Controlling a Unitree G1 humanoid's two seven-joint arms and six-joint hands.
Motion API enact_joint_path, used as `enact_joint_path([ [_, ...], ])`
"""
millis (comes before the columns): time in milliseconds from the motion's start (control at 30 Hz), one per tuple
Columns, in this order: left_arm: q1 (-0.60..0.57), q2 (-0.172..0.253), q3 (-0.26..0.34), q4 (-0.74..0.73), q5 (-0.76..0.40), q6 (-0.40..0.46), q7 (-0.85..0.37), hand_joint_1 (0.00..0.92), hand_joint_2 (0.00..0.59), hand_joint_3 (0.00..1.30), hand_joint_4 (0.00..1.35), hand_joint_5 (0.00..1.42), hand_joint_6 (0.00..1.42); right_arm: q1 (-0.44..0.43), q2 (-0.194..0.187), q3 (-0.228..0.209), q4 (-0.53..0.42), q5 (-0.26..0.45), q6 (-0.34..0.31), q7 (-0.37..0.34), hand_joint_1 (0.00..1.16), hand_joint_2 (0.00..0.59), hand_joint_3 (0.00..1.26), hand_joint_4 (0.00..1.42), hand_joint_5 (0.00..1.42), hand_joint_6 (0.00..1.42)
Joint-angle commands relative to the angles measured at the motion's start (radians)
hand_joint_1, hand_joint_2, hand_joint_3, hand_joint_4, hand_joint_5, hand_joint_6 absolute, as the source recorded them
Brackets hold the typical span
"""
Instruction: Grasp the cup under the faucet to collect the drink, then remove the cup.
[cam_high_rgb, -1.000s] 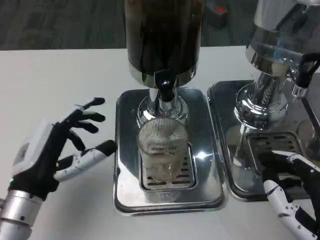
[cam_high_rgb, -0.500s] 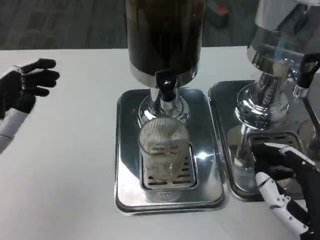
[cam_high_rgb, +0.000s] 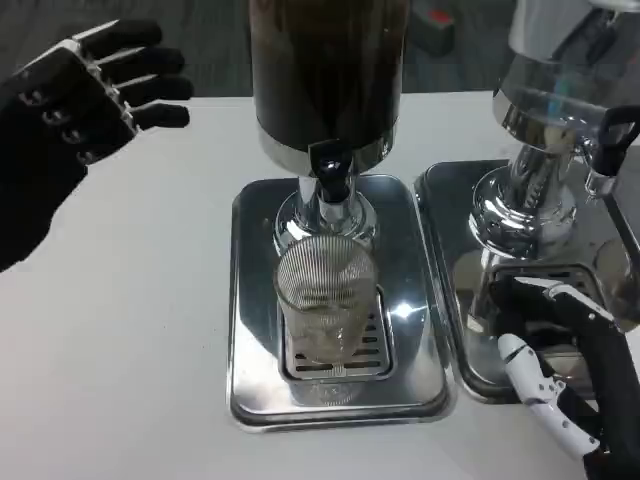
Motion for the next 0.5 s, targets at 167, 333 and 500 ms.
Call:
enact_joint_path([
  [167,-0.074,-0.037,-0.005,-0.049,-0.006,0.232,-0.090,0.000,0.073,0.26,0.19,0.23,0.30,-0.012,0.013,0.015,0.036,-0.001,-0.016,-0.038,0.34,0.416,0.45,0.41,0.38,0.47],
  [333,-0.116,-0.083,-0.041,-0.052,0.028,0.285,-0.116,0.000,0.074,0.25,0.17,0.20,0.27,-0.010,0.017,0.021,0.045,-0.001,-0.017,-0.054,0.34,0.411,0.45,0.41,0.38,0.47],
  [500,-0.140,-0.131,-0.058,-0.054,0.090,0.271,-0.102,0.000,0.073,0.27,0.18,0.21,0.27,-0.006,0.021,0.023,0.049,0.001,-0.019,-0.069,0.33,0.408,0.45,0.42,0.38,0.47],
])
